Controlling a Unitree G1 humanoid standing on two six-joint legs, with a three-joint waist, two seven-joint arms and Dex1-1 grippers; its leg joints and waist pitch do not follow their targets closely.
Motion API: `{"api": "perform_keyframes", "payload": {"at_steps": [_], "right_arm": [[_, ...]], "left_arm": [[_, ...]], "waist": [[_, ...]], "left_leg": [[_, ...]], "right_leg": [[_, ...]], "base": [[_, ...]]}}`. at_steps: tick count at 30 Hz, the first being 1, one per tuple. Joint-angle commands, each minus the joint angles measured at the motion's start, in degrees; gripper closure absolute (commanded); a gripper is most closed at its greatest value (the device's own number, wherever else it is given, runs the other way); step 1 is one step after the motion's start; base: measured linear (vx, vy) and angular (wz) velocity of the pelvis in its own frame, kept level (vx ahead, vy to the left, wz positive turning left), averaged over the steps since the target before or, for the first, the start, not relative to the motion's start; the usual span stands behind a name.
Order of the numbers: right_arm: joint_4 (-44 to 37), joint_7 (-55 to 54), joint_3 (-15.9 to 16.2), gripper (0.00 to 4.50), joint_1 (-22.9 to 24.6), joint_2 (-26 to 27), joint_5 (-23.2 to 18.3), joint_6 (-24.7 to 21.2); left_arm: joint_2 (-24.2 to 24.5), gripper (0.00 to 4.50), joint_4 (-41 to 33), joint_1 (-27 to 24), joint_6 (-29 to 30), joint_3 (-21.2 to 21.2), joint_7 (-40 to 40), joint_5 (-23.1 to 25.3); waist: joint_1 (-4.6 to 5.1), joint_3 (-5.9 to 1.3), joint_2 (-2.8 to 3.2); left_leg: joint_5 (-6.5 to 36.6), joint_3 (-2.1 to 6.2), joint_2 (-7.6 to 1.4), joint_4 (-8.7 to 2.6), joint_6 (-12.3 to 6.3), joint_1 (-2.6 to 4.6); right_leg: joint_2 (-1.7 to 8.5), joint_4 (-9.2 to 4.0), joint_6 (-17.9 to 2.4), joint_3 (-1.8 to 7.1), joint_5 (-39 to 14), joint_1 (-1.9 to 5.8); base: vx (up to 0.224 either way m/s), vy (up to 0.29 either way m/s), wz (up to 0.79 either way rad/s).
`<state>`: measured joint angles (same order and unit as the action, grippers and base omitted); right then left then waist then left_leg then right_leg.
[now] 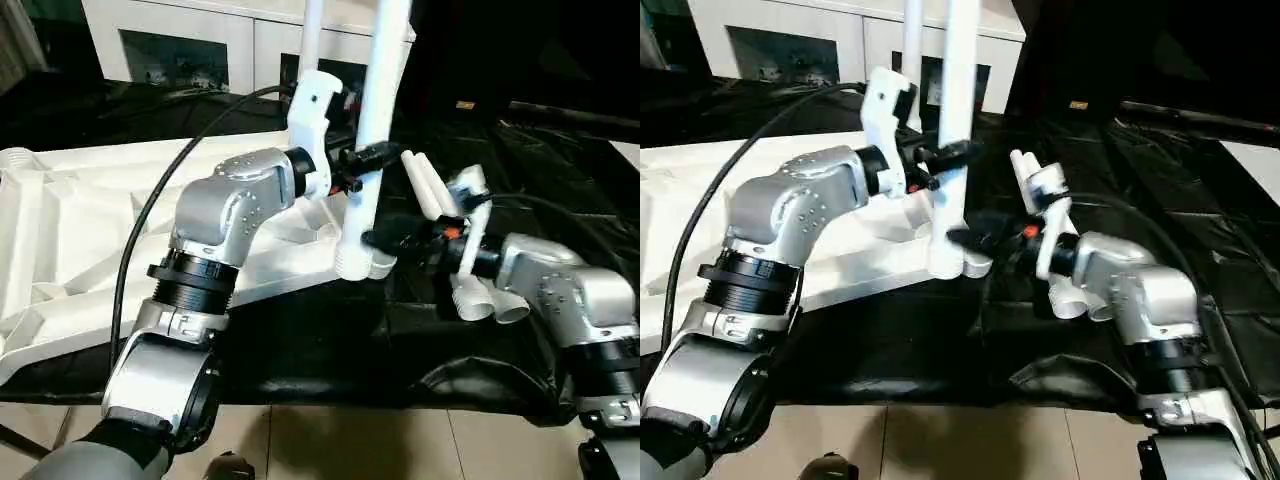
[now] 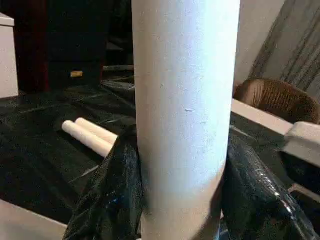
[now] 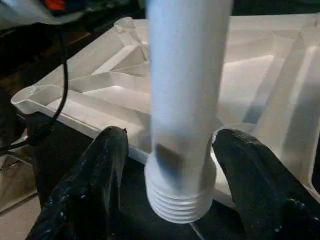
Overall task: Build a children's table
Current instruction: Insert table leg to table base
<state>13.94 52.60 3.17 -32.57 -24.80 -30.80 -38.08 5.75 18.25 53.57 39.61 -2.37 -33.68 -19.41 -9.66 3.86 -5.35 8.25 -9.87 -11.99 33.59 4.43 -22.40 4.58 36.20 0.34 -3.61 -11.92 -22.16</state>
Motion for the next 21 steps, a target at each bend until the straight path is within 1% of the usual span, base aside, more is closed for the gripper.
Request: {"api": "perform_keyframes", "payload": {"at_steps": [1, 4, 6, 8, 10, 11, 15, 17, 19, 20, 21], "right_arm": [[0.77, -0.24, 0.23, 1.43, -1.27, -0.27, 1.3, 0.44], [2.73, -0.76, 1.18, 1.43, -2.52, 0.52, 3.06, 1.63], [4.08, -1.05, 1.7, 1.43, -3.63, 1.27, 3.81, 2.1], [4.84, -0.86, 1.82, 1.43, -4.32, 1.71, 3.98, 2.2], [5.68, -0.49, 2.25, 1.43, -5.01, 2.0, 4.39, 2.34], [6.16, -0.23, 2.47, 1.43, -5.32, 2.14, 4.63, 2.46], [6.86, 0.67, 2.89, 1.43, -5.85, 2.41, 4.99, 2.74], [7.28, 0.91, 2.88, 1.43, -6.19, 2.64, 5.26, 2.84], [7.57, 1.03, 2.94, 1.71, -6.36, 2.7, 5.41, 2.93], [7.98, 1.22, 3.01, 1.78, -6.55, 2.77, 5.6, 3.08], [7.98, 1.22, 3.01, 1.81, -6.55, 2.77, 5.6, 3.08]], "left_arm": [[-0.49, 2.66, -2.03, 1.03, -0.03, -1.04, -0.49, 0.04], [-0.6, 2.66, -2.56, 0.89, 0.26, -1.59, -0.83, 0.09], [-0.57, 2.66, -2.67, 0.91, 0.18, -2.05, -1.22, 0.18], [-0.45, 2.66, -2.68, 0.93, 0.01, -2.42, -1.52, 0.27], [-0.33, 2.66, -2.81, 0.94, -0.07, -2.79, -1.91, 0.34], [-0.29, 2.66, -2.92, 0.93, -0.03, -2.93, -2.1, 0.31], [-0.13, 2.66, -3.36, 0.72, 0.18, -3.4, -2.6, 0.27], [-0.03, 2.66, -3.58, 0.62, 0.29, -3.56, -2.72, 0.31], [0.03, 2.66, -3.64, 0.6, 0.34, -3.56, -2.73, 0.32], [0.13, 2.66, -3.71, 0.59, 0.38, -3.61, -2.75, 0.33], [0.13, 2.66, -3.71, 0.59, 0.38, -3.61, -2.75, 0.33]], "waist": [[0.08, -4.67, -0.64], [0.16, -4.75, -0.49], [0.25, -4.71, -0.53], [0.32, -4.76, -0.55], [0.16, -4.8, -0.56], [0.15, -4.76, -0.6], [0.2, -4.79, -0.6], [0.22, -4.8, -0.7], [0.19, -4.81, -0.68], [0.18, -4.8, -0.85], [0.18, -4.79, -0.84]], "left_leg": [[5.07, -0.22, -1.06, -3.06, -0.17, 1.32], [4.65, -0.16, -1.13, -3.04, 0.07, 1.4], [4.69, -0.21, -1.08, -3.07, 0.13, 1.35], [4.72, -0.24, -1.07, -3.03, 0.09, 1.43], [4.44, -0.24, -1.12, -3.0, 0.03, 1.48], [4.33, -0.24, -1.06, -3.01, 0.04, 1.41], [4.83, -0.2, -1.11, -3.04, 0.43, 1.47], [4.96, -0.18, -1.12, -3.09, 0.59, 1.47], [5.02, -0.16, -1.16, -3.1, 0.79, 1.54], [4.98, -0.2, -1.12, -3.07, 0.81, 1.51], [5.0, -0.18, -1.11, -3.09, 0.81, 1.49]], "right_leg": [[3.5, -3.42, -11.9, 2.13, 0.21, 2.97], [3.53, -3.28, -11.96, 2.09, 0.52, 2.85], [3.48, -3.32, -12.25, 2.07, 0.73, 2.85], [3.47, -3.26, -12.32, 2.09, 0.92, 2.82], [3.47, -3.17, -12.31, 2.13, 1.57, 2.84], [3.39, -3.18, -12.23, 2.1, 1.78, 2.86], [3.42, -3.19, -12.18, 2.08, 1.56, 2.88], [3.43, -3.16, -12.14, 2.06, 1.62, 2.9], [3.44, -3.14, -12.24, 2.05, 1.85, 2.85], [3.41, -3.14, -12.31, 2.06, 2.14, 2.89], [3.43, -3.11, -12.32, 2.05, 2.11, 2.92]], "base": [[0.0, 0.0, 0.0], [0.0, 0.0, 0.0], [0.0, 0.0, 0.0], [0.0, 0.0, 0.0], [0.0, 0.0, 0.0], [0.0, 0.0, 0.0], [0.0, 0.0, 0.0], [0.0, 0.0, 0.0], [0.0, 0.0, 0.0], [0.0, 0.0, 0.0], [0.0, 0.0, 0.0]]}}
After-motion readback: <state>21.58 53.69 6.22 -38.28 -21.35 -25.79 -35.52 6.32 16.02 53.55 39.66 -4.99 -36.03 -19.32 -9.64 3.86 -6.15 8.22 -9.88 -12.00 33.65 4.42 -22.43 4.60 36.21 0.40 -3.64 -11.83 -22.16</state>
